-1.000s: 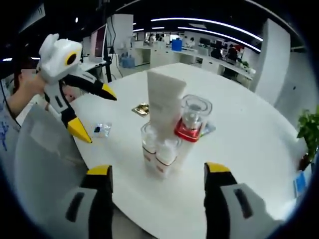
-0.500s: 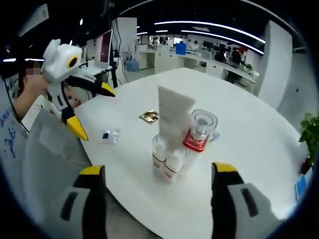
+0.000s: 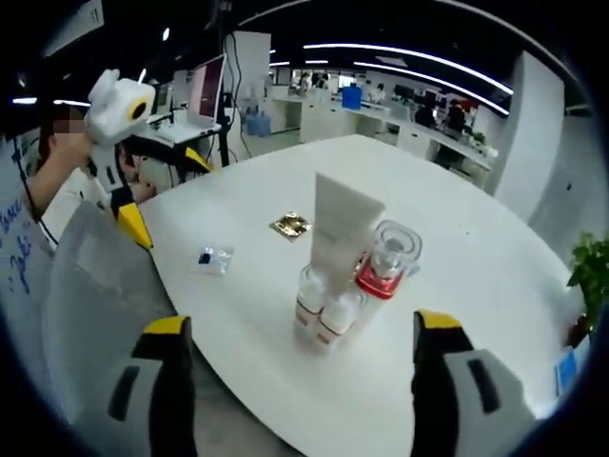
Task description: Arrange the skincare products in the storage area until every visible bottle or jar stands upright without overlapping.
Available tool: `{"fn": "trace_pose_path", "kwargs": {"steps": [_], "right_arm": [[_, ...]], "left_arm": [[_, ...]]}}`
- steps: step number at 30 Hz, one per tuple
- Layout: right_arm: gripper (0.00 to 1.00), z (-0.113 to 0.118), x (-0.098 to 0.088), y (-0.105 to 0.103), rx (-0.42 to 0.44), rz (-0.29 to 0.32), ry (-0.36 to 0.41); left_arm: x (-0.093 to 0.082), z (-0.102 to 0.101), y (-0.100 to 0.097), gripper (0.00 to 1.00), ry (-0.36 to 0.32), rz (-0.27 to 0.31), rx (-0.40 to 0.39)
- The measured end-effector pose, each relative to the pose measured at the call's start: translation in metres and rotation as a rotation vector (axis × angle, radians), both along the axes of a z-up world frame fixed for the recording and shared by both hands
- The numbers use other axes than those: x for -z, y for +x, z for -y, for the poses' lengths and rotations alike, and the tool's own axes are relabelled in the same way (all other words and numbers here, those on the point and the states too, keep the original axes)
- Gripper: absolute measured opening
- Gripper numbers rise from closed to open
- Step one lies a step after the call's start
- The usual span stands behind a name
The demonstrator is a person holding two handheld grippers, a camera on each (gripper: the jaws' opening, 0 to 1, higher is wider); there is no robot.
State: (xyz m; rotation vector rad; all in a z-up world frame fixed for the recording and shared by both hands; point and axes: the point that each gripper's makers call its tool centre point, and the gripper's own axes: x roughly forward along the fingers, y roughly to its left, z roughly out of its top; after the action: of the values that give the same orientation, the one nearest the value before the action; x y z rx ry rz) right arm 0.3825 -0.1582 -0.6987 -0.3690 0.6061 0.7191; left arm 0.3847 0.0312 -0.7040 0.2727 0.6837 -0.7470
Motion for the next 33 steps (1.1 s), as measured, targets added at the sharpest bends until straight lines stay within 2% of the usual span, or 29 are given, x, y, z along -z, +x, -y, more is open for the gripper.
{"fn": "trace_pose_path", "kwargs": {"steps": [13, 33], "right_arm": [[1.0, -0.001, -0.007, 0.005, 0.007, 0.016, 0.019], [1.0, 0.005, -0.003, 0.01, -0.017, -0.005, 0.007]], "left_arm": [[0.0, -0.015, -0.003, 0.97, -0.007, -0.008, -0.04], [-0.002, -0.015, 0.01, 0.97, -0.01, -0.012, -0.05]]}}
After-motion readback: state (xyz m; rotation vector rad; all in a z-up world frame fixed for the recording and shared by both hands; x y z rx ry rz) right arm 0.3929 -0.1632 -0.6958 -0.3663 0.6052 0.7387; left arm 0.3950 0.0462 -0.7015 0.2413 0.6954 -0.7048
